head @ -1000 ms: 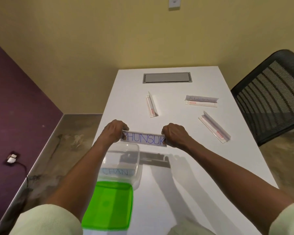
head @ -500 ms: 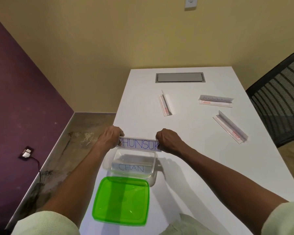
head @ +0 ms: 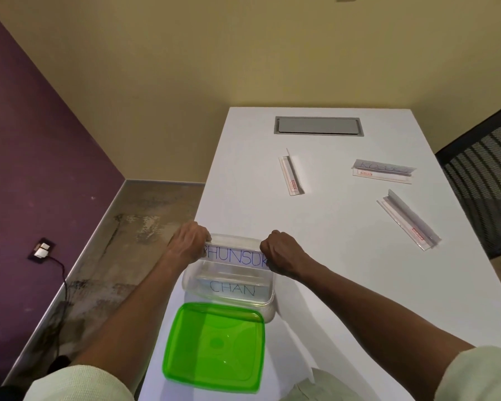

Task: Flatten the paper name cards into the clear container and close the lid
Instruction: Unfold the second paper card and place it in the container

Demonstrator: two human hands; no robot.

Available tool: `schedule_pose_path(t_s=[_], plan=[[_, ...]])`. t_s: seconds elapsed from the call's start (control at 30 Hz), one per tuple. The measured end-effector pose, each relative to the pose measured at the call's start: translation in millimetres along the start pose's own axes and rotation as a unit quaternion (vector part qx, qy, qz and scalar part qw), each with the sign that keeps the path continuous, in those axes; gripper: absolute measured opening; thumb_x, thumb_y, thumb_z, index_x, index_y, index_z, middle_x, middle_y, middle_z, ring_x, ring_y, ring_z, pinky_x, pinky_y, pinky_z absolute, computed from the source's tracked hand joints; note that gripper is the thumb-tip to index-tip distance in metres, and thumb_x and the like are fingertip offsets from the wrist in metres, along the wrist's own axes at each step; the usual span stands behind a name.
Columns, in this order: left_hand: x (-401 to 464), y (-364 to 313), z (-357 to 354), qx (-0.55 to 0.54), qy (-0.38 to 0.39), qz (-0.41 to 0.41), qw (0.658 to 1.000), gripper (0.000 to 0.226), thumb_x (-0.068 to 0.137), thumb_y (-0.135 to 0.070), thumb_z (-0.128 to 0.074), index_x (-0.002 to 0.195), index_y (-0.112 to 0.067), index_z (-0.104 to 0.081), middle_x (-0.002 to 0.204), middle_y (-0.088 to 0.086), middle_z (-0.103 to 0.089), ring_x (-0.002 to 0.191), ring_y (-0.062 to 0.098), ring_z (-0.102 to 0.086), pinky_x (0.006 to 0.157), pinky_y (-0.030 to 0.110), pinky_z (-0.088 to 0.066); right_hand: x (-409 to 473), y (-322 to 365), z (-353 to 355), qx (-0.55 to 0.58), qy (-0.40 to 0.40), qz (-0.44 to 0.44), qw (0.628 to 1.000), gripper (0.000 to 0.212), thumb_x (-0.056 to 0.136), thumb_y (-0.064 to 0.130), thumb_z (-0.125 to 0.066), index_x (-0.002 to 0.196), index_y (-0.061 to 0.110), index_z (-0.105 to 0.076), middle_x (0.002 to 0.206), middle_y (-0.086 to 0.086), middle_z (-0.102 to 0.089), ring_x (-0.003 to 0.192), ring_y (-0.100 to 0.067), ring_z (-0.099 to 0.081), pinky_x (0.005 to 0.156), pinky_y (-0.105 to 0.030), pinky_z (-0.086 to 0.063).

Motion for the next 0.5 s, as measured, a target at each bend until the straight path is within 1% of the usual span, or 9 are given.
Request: schedule_pose_path(t_s=[0.07, 0.13, 0.2, 0.27, 0.37, 0.43, 0.5], plan=[[0, -2, -3, 0.018, 0.0, -0.017, 1.0, 0.032, 0.076, -0.02, -0.075, 0.108, -0.024, -0.072, 0.108, 0.009, -0.068, 0.098, 0.026, -0.063, 0.084, 0.032, -0.051, 2, 1, -6, 0.001, 0.014, 0.007, 1.0, 0.033, 0.032, 0.0, -0.077, 0.046, 0.01, -0.049, 0.04, -0.008, -0.046, 0.037, -0.025, -0.045, 0.043, -0.019, -0.021], [0, -6, -6, 0.059, 0.001, -0.038, 0.998, 0.021, 0.077, -0.016, -0.071, 0.097, -0.023, -0.074, 0.096, 0.01, -0.068, 0.087, 0.026, -0.065, 0.075, 0.032, -0.052, 4, 3, -12, -0.01, 0.018, 0.011, 1.0, 0.031, 0.035, -0.002, -0.074, 0.047, 0.01, -0.049, 0.04, -0.008, -0.045, 0.038, -0.024, -0.045, 0.044, -0.019, -0.022], [0, -9, -8, 0.121, 0.013, -0.059, 0.991, 0.011, 0.077, -0.013, -0.067, 0.083, -0.02, -0.073, 0.083, 0.008, -0.065, 0.076, 0.024, -0.064, 0.067, 0.03, -0.05, 8, 5, -17, -0.018, 0.015, 0.022, 0.999, 0.03, 0.037, -0.003, -0.071, 0.047, 0.012, -0.048, 0.04, -0.006, -0.043, 0.039, -0.023, -0.044, 0.045, -0.019, -0.022], [3, -7, -16, 0.155, 0.015, -0.073, 0.985, 0.01, 0.079, -0.011, -0.065, 0.078, -0.018, -0.07, 0.078, 0.008, -0.062, 0.069, 0.024, -0.062, 0.063, 0.029, -0.048, 12, 7, -21, -0.027, 0.017, 0.038, 0.999, 0.031, 0.037, -0.004, -0.069, 0.046, 0.015, -0.047, 0.039, -0.003, -0.042, 0.04, -0.021, -0.044, 0.045, -0.019, -0.022], [2, -12, -21, 0.181, -0.013, -0.093, 0.979, 0.013, 0.08, -0.006, -0.064, 0.077, -0.017, -0.07, 0.079, 0.009, -0.064, 0.069, 0.024, -0.062, 0.06, 0.026, -0.043, 17, 12, -26, -0.061, 0.016, 0.057, 0.996, 0.032, 0.04, -0.004, -0.071, 0.047, 0.017, -0.048, 0.04, -0.002, -0.042, 0.041, -0.02, -0.043, 0.047, -0.021, -0.019], [3, -17, -25, 0.212, 0.008, -0.096, 0.973, 0.022, 0.086, -0.001, -0.053, 0.09, -0.016, -0.068, 0.091, 0.008, -0.065, 0.083, 0.023, -0.063, 0.065, 0.027, -0.041, 19, 16, -28, -0.072, 0.016, 0.064, 0.995, 0.032, 0.044, -0.002, -0.073, 0.047, 0.018, -0.049, 0.04, -0.002, -0.042, 0.041, -0.019, -0.043, 0.048, -0.022, -0.019], [5, -18, -31, 0.219, 0.028, -0.09, 0.971, 0.029, 0.089, 0.002, -0.045, 0.099, -0.016, -0.066, 0.1, 0.006, -0.065, 0.093, 0.023, -0.063, 0.072, 0.029, -0.044, 22, 19, -33, -0.082, 0.02, 0.069, 0.994, 0.034, 0.048, 0.0, -0.075, 0.046, 0.02, -0.047, 0.04, -0.001, -0.041, 0.04, -0.018, -0.039, 0.048, -0.023, -0.019]])
Point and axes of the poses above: each hand's wrist, its own x-axis towards the middle knuckle, its own z-axis out of the back of the hand, y = z × x, the point moved 2 cm from there along x, towards the middle knuckle
